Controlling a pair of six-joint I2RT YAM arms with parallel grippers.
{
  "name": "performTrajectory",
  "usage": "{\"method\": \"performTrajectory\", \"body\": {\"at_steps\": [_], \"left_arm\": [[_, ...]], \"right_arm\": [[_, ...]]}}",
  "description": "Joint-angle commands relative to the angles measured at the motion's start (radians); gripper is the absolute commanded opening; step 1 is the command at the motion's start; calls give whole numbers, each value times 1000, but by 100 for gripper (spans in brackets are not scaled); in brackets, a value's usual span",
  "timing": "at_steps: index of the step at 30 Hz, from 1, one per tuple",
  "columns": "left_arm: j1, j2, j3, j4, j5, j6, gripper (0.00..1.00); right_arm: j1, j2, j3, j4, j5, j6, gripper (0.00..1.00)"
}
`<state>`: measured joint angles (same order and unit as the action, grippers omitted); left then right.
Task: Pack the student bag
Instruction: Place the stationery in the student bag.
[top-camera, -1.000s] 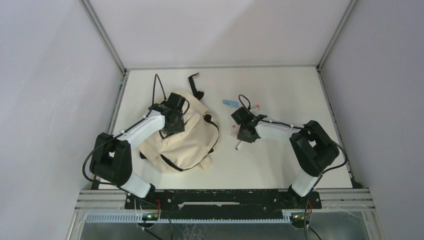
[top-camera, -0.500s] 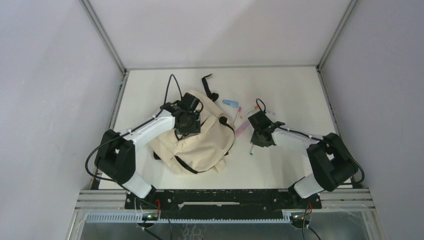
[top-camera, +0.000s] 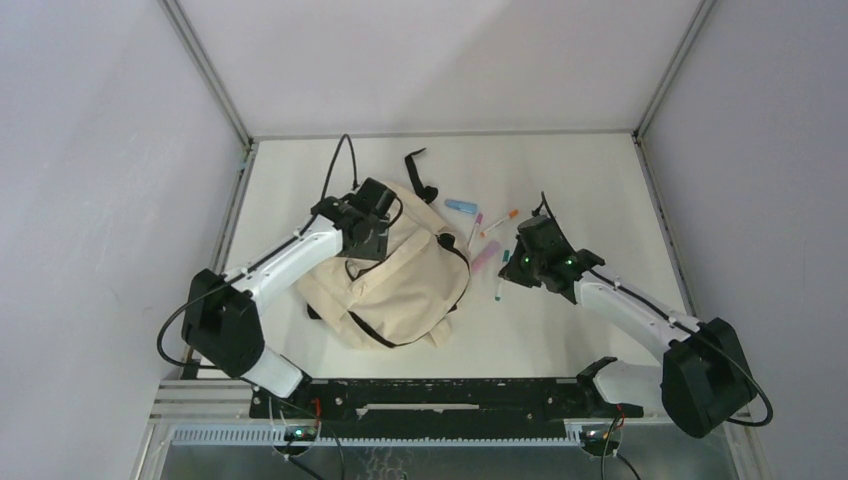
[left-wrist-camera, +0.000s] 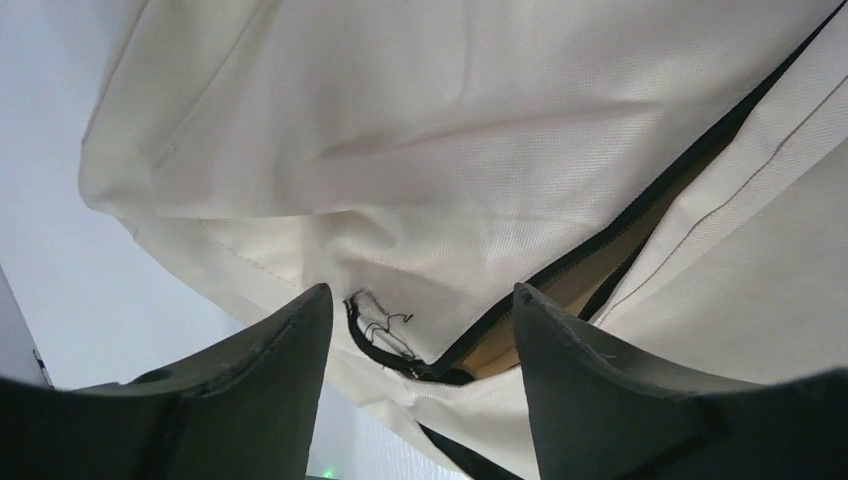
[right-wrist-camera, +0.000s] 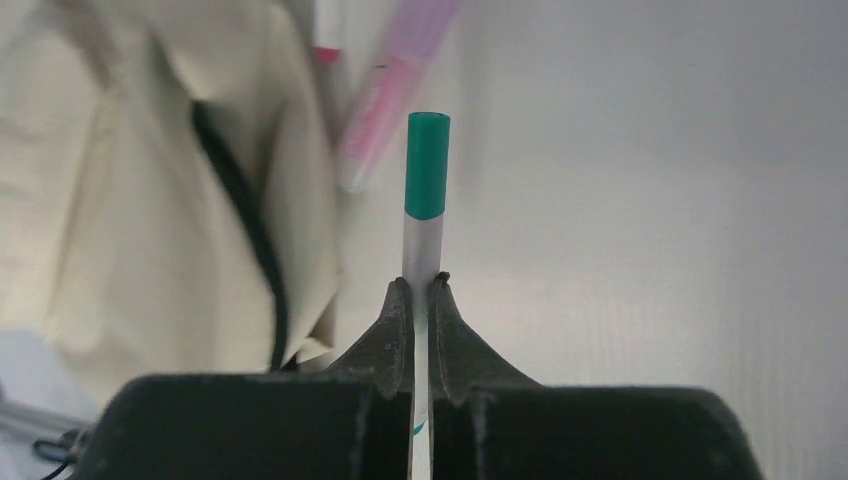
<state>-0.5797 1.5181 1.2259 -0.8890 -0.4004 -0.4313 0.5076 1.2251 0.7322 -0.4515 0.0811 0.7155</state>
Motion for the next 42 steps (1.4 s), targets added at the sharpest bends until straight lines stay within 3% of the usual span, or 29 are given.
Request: {"method": "performTrajectory", "body": {"at_steps": [1, 4, 11, 16, 22, 28, 33, 36, 39, 42], "left_arm": [[-1, 42, 12, 36, 24, 54, 72], [-9, 71, 26, 44, 22, 54, 75], [-58, 76, 24, 24, 26, 100, 97], [-84, 113, 28, -5, -14, 104, 97], [-117, 181, 57, -110, -168, 83, 88], [-117, 152, 74, -90, -314, 20, 60], [-118, 148, 128, -91, -383, -4, 44], [-118, 143, 155, -86, -394, -5, 30], [-115, 127, 168, -77, -384, 4, 5], [-97, 85, 164, -51, -305, 10, 0]], "right_arm": [[-3, -44, 15, 112, -136, 2, 0], [2, -32, 27, 133, -162, 20, 0], [8, -17, 30, 152, -174, 34, 0], [8, -7, 30, 158, -181, 39, 0], [13, -6, 30, 159, -185, 48, 0], [22, 9, 30, 192, -203, 53, 0], [54, 26, 30, 260, -262, 86, 0], [97, 45, 64, 282, -283, 100, 0], [153, 78, 121, 301, -291, 105, 0], [201, 119, 174, 344, -326, 115, 0]]}}
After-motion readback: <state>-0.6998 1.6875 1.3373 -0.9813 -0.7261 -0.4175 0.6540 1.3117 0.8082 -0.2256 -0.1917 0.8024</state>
